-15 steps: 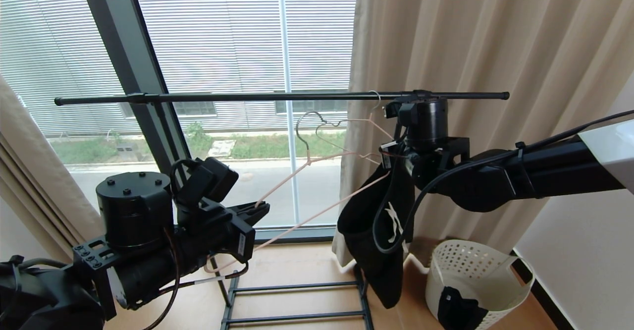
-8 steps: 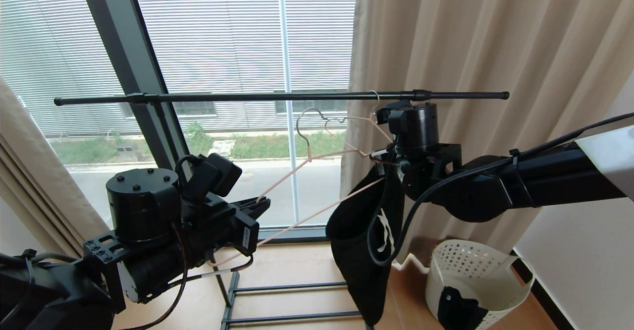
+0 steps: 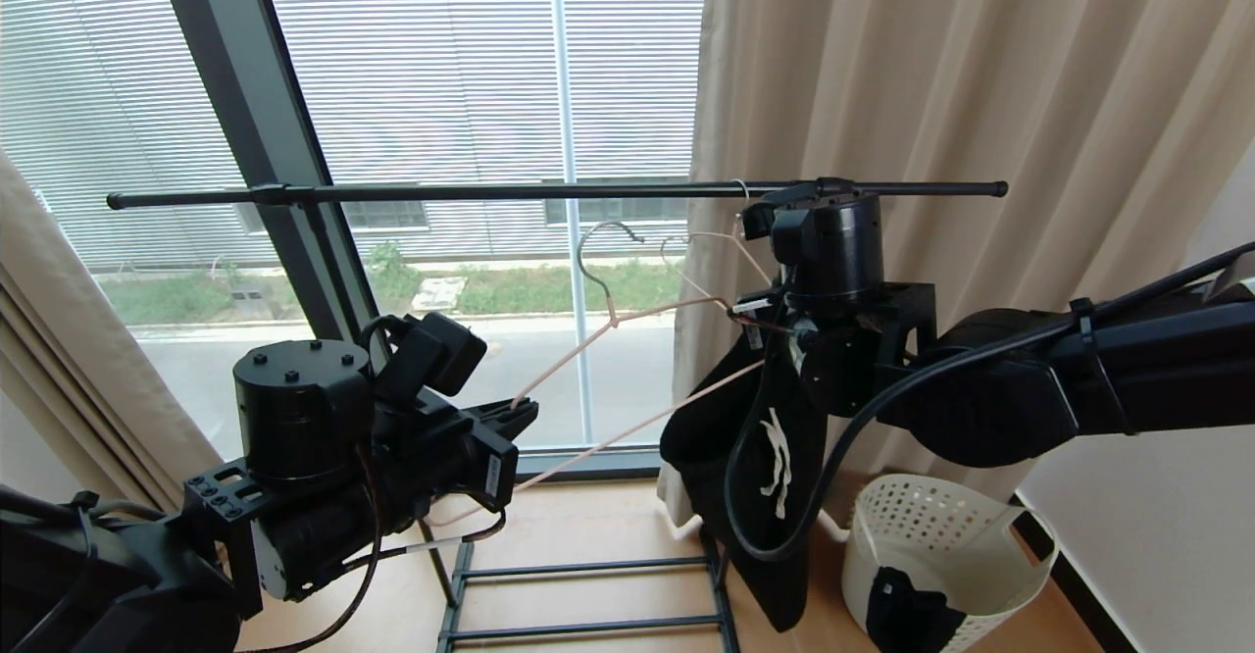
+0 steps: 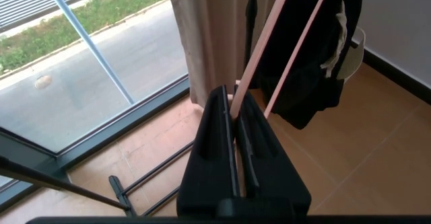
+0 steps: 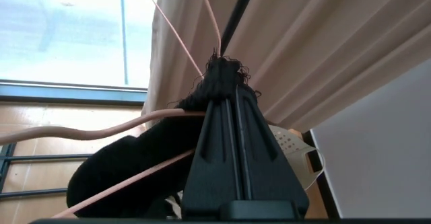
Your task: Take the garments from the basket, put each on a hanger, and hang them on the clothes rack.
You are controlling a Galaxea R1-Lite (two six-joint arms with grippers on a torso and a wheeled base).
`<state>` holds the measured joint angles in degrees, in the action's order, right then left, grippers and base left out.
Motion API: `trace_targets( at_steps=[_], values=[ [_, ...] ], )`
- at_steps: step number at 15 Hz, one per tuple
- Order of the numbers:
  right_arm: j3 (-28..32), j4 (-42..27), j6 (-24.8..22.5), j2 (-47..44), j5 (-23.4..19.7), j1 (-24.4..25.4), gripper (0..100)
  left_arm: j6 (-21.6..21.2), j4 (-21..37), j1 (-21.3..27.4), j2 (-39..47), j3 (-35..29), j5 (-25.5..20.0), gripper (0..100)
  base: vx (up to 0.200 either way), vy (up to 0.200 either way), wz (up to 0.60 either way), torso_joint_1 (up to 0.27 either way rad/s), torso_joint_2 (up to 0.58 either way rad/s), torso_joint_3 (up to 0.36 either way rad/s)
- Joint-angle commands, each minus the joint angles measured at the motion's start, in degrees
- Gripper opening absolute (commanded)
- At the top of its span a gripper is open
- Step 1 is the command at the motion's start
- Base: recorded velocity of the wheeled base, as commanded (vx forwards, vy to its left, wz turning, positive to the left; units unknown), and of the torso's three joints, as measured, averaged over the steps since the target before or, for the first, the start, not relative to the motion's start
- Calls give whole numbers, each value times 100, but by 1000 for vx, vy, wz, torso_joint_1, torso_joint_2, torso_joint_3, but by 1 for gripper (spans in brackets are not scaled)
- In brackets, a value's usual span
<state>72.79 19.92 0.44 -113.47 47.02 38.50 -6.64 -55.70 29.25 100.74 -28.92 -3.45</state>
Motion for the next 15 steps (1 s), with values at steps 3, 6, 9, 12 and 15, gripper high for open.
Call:
trace_targets(
  at_steps=[3, 6, 9, 12, 15],
  values=[
    [51, 47, -35, 194, 44, -9, 0, -12, -2, 55, -72, 185, -24, 0, 0, 0, 0, 0, 0, 0],
    [104, 38, -35, 167, 44, -62, 0, -12, -2, 152, -187, 369, -15, 0, 0, 0, 0, 0, 0, 0],
    [51, 30, -26, 185, 44, -18, 0, 5, -2, 160, -46, 325, 2, 0, 0, 0, 0, 0, 0, 0],
    [-63, 21, -18, 194, 88, 184, 0, 84, -2, 160, 112, 97, 99, 0, 0, 0, 0, 0, 0, 0],
    [-90, 30, -9, 202, 150, 334, 0, 93, -2, 169, 218, 18, 160, 0, 0, 0, 0, 0, 0, 0]
  ],
)
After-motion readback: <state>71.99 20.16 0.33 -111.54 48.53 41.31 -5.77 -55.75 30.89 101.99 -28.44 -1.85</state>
